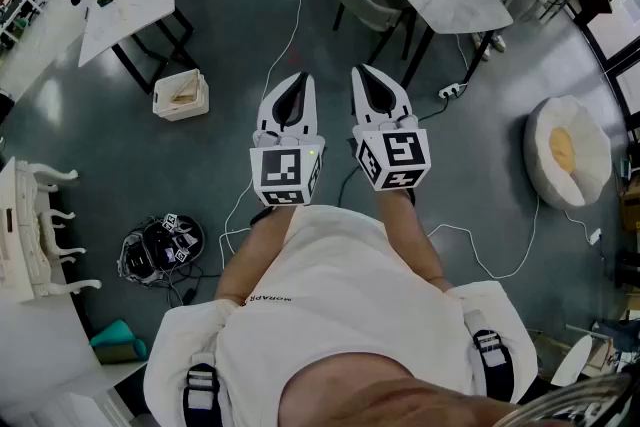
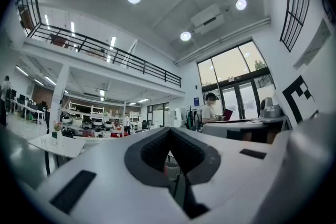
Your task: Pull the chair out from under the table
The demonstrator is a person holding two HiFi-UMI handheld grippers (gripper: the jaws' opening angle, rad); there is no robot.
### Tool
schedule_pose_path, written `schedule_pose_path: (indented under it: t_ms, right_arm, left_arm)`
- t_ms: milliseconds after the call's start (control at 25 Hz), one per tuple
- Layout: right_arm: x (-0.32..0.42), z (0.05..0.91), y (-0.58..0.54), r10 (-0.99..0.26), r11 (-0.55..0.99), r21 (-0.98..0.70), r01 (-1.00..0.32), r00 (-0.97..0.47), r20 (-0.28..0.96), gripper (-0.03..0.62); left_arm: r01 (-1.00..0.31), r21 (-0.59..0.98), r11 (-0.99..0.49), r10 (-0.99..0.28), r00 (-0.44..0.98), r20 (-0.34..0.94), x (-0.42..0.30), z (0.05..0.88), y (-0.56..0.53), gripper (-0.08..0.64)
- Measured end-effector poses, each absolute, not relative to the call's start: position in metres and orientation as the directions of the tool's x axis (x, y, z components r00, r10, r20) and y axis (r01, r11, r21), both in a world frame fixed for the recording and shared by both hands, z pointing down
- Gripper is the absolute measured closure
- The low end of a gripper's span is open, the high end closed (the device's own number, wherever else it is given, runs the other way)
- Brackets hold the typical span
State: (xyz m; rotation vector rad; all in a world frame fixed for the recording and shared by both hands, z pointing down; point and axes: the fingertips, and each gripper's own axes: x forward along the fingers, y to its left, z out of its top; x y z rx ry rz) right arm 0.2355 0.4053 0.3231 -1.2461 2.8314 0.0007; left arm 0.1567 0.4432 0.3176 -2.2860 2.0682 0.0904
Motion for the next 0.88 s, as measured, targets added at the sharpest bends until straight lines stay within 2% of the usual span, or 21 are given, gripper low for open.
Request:
schedule_pose_path:
  t_ms: [360, 880]
  right_arm:
    - [0.218, 0.331, 0.397, -0.731, 0.682, -0.017, -0.731, -0.681, -0.038, 0.58]
    - [0.157, 0.348, 0.385, -0.749, 0.663, -0.043, -0.747, -0.662, -0.043, 0.58]
  left_arm:
    - [-0.995, 0.0, -0.101, -0.993, 0.101, -0.062, 0.139, 0.327, 0.431, 0.557]
    - [-0.989, 0.022, -0.144, -0.989, 0.143, -0.048, 0.077, 0.352, 0.416, 0.557]
